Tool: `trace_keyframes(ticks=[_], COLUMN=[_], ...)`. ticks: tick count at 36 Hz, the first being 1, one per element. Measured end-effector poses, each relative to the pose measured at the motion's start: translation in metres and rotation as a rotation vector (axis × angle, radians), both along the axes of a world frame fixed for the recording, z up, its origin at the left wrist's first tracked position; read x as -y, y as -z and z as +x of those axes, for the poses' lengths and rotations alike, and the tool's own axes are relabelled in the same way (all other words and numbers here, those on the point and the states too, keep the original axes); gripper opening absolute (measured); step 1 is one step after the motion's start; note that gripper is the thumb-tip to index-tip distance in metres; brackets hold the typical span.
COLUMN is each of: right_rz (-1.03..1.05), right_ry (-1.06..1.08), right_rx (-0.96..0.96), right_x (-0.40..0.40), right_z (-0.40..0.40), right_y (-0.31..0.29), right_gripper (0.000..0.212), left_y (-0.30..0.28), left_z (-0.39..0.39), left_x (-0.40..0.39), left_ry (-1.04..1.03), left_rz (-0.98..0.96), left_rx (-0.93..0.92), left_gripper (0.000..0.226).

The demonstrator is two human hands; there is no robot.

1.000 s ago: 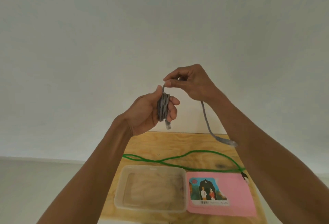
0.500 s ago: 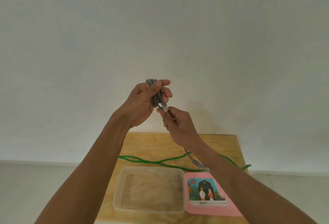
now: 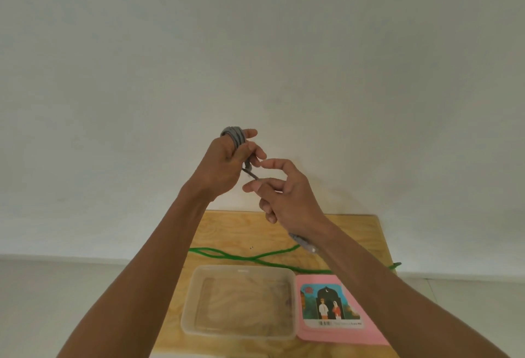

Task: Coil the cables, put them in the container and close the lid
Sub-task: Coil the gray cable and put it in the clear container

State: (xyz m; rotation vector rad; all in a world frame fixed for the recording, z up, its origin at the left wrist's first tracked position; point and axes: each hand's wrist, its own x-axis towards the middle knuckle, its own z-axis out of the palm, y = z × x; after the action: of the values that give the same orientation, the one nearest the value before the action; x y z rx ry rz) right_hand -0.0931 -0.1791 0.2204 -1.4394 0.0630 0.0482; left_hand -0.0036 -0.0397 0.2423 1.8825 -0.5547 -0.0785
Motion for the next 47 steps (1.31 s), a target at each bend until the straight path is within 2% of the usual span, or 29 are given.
trace_keyframes(ticks=[2,6,10,12,14,16,18,21,25,28,30,34,40,45,47], right_rz=[-0.203,-0.963,-1.673,-1.906,-1.979,-1.897,-1.657,-0.948,-0.216,0.131,0.182,0.067,-0.001,-0.135,-0.206], right_ry=[-0.059,-0.25,-0.406,-0.436,-0.408,-0.391,-0.367,-0.293,-0.295,-0.222,-0.106,0.149,0.343,0.478,0.49], right_rx=[0.062,0.238,0.281,0.374,0.492,0.665,0.698,0.535,0.264,0.163,0.193,0.36,0.434,0.419,0.43], right_x=[0.007,0.027,0.032,0.035,0.042,0.049,0.054,0.06,0.051,0.031,0.018,0.0,-0.013,-0.014,-0.011], right_z=[0.004,0.02,0.029,0.03,0.035,0.045,0.056,0.065,0.053,0.037,0.032,0.03,0.03,0.035,0.036], right_y=[-0.005,-0.02,-0.035,-0.041,-0.047,-0.051,-0.054,-0.052,-0.041,-0.032,-0.026,-0.02,-0.029,-0.022,-0.018], right_gripper=[0.024,0.024,0.021,0.02,0.022,0.023,0.024,0.015,0.016,0.02,0.021,0.023,0.022,0.022,0.023], left_y=[0.001,0.002,0.016,0.023,0.027,0.026,0.021,0.006,-0.009,-0.013,-0.013,-0.018,-0.022,-0.013,-0.011], left_z=[0.0,-0.002,-0.003,-0.003,-0.005,-0.011,-0.018,-0.03,-0.04,-0.044,-0.045,-0.048,-0.044,-0.041,-0.037], left_x=[-0.002,-0.003,0.0,0.0,-0.003,-0.006,-0.006,-0.002,0.009,0.015,0.017,0.03,0.055,0.063,0.058], left_ry=[0.026,0.099,0.155,0.141,0.147,0.183,0.252,0.32,0.323,0.262,0.203,-0.031,-0.407,-0.605,-0.554], left_rz=[0.142,0.349,0.451,0.416,0.363,0.346,0.25,-0.044,-0.37,-0.442,-0.486,-0.556,-0.672,-0.604,-0.525], left_rx=[0.052,0.073,-0.042,-0.186,-0.262,-0.276,-0.327,-0.391,-0.421,-0.426,-0.447,-0.402,-0.313,-0.153,-0.103], left_gripper=[0.032,0.036,0.028,0.03,0.04,0.057,0.07,0.079,0.064,0.067,0.072,0.069,0.061,0.056,0.056])
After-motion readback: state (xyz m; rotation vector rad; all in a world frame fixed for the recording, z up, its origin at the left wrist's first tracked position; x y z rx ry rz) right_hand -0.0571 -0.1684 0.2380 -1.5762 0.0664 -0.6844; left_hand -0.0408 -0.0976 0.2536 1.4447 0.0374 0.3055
